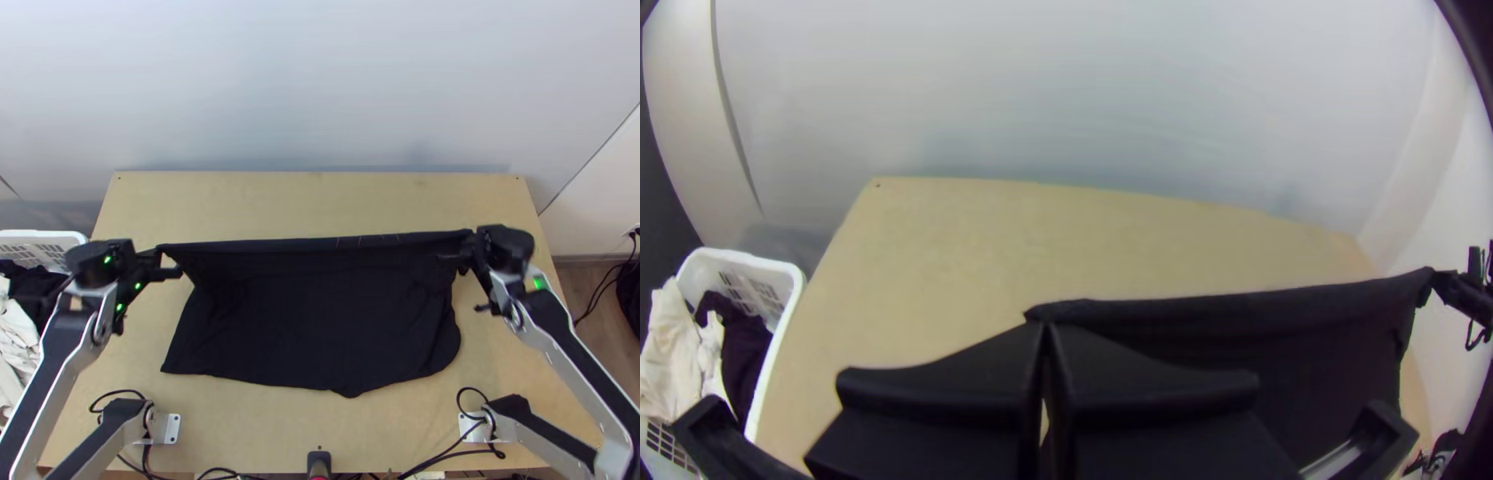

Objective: Fold the t-shirt

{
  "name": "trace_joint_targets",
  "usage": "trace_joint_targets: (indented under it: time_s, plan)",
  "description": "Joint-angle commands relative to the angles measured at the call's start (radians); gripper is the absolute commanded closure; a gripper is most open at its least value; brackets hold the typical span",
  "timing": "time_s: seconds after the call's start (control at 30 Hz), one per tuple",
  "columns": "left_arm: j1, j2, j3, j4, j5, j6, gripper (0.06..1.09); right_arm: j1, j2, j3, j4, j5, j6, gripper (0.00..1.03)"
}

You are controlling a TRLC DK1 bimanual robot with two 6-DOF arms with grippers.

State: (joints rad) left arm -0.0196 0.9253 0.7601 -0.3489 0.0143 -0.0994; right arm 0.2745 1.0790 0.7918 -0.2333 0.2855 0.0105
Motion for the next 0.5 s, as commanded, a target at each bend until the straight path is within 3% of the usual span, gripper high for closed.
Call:
trace_joint_targets:
  time_s: [0.0, 0.47]
  plan:
    - [0.015, 0.234, 0.038, 0.067, -0.02, -0.068, 1.05, -0.063, 0.256, 0.083, 0.103, -0.037, 0.032, 1.0]
    - [0.027, 0.584, 0.194, 0.289, -0.114, -0.068, 1.05, -0.087, 0.608, 0.257, 0.259, -0.046, 0.042, 1.0]
